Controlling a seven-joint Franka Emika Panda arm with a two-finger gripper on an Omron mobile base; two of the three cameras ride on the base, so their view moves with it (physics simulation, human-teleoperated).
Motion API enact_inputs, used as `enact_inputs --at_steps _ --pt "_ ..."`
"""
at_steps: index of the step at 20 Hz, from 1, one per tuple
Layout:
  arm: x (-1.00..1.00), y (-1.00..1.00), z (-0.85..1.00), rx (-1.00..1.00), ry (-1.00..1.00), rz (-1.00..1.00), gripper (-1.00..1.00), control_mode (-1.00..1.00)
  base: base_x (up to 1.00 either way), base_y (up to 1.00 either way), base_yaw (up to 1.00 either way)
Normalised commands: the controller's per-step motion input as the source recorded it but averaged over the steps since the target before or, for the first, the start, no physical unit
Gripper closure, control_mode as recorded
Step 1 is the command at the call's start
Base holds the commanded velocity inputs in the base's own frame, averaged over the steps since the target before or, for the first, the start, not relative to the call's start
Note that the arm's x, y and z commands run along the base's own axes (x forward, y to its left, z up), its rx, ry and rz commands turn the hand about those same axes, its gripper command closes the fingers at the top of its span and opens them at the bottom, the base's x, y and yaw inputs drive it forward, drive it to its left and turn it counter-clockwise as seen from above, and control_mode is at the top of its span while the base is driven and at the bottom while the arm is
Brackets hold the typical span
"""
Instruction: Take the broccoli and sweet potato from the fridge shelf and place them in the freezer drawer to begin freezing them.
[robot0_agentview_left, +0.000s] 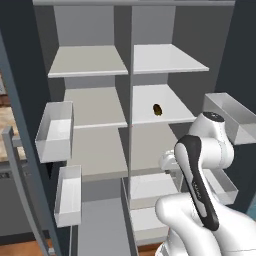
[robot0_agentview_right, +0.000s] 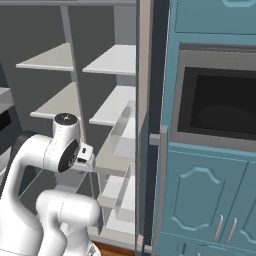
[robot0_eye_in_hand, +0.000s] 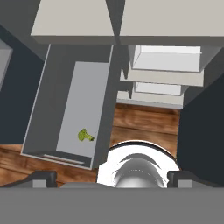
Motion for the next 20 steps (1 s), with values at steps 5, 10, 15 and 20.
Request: enact_inputs --at_steps 5,10,15,20 --pt "0.0 0.0 0.0 0.0 0.0 0.0 -1.0 1.0 0.24 0.0 0.0" --pt "0.0 0.0 0.0 0.0 0.0 0.0 -1.0 1.0 0.32 0.0 0.0" --pt "0.0 0.0 0.02 0.0 0.0 0.0 -1.0 -1.0 0.12 0.0 0.0" --pt "0.21 0.12 0.4 -0.04 -0.08 -0.17 -1.0 -1.0 0.0 0.0 0.0"
